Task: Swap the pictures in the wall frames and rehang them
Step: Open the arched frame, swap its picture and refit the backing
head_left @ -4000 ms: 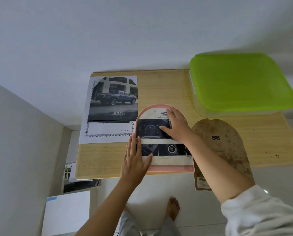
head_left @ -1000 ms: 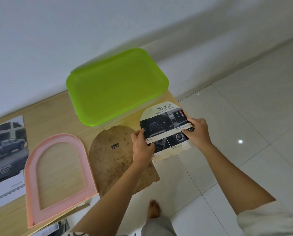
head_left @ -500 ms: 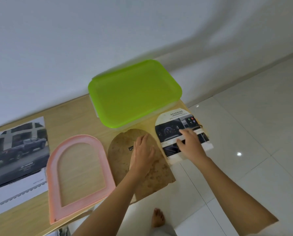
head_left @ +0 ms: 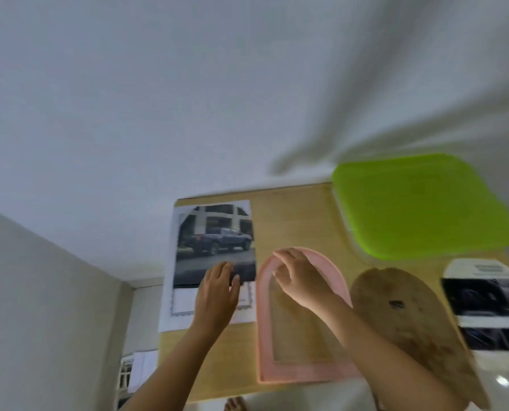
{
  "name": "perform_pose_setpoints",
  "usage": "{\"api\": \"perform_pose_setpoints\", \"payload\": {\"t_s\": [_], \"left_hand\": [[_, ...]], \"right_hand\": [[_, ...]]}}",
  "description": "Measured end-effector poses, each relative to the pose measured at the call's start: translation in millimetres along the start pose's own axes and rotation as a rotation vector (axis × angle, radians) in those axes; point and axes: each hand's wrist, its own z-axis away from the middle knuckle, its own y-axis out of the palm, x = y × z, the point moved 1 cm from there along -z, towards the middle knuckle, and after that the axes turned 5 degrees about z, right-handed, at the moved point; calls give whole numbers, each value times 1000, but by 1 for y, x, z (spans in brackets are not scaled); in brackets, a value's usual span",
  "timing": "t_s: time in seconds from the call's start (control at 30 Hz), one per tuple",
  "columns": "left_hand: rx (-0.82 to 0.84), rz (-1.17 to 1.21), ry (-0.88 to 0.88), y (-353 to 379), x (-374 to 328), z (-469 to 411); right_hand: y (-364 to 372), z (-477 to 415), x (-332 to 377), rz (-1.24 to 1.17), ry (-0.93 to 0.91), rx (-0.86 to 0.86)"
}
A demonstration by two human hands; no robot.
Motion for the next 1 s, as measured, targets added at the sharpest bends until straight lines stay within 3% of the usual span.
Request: {"api": "perform_pose_setpoints", "payload": {"t_s": [0.2, 0.43, 1.0], "left_hand": [[31, -154, -57, -23, 82, -13], [129, -190, -22, -5, 102, -36], [94, -254, -29, 9, 115, -45]], "right_hand": [[26, -96, 47, 88, -29, 133], [47, -153, 54, 203, 21, 209], [77, -162, 61, 264, 44, 84]]}}
